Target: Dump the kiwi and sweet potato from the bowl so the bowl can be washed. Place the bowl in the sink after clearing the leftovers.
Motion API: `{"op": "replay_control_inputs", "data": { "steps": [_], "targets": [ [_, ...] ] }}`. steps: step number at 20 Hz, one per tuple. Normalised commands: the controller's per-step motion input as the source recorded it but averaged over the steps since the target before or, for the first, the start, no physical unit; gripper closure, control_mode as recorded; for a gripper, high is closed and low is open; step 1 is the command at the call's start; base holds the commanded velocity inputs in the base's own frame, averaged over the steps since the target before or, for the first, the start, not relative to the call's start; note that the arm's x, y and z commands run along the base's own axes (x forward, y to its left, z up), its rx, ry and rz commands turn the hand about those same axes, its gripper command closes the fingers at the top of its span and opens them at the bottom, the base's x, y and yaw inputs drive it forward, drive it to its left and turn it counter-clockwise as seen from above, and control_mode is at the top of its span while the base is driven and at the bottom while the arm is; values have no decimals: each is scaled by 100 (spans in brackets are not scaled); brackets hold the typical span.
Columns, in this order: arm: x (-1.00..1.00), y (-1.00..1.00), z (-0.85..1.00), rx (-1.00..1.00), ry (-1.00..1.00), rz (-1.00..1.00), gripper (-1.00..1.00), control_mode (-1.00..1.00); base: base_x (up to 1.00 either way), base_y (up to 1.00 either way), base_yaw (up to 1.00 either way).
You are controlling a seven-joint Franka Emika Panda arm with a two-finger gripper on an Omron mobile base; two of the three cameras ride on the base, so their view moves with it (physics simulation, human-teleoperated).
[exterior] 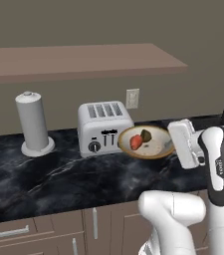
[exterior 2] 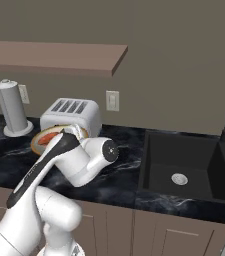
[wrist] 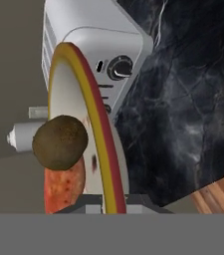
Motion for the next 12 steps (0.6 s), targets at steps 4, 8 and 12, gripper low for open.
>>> {"op": "replay_control_inputs", "data": {
  "steps": [4, 8, 12],
  "targets": [
    [0, 0, 0, 0, 0, 0, 100, -100, 0, 0, 0],
    [-4, 0, 0, 0, 0, 0, 100, 100, -14, -2, 0],
    [0, 0, 0, 0, 0, 0, 100, 100, -10, -20, 0]
  ]
}}
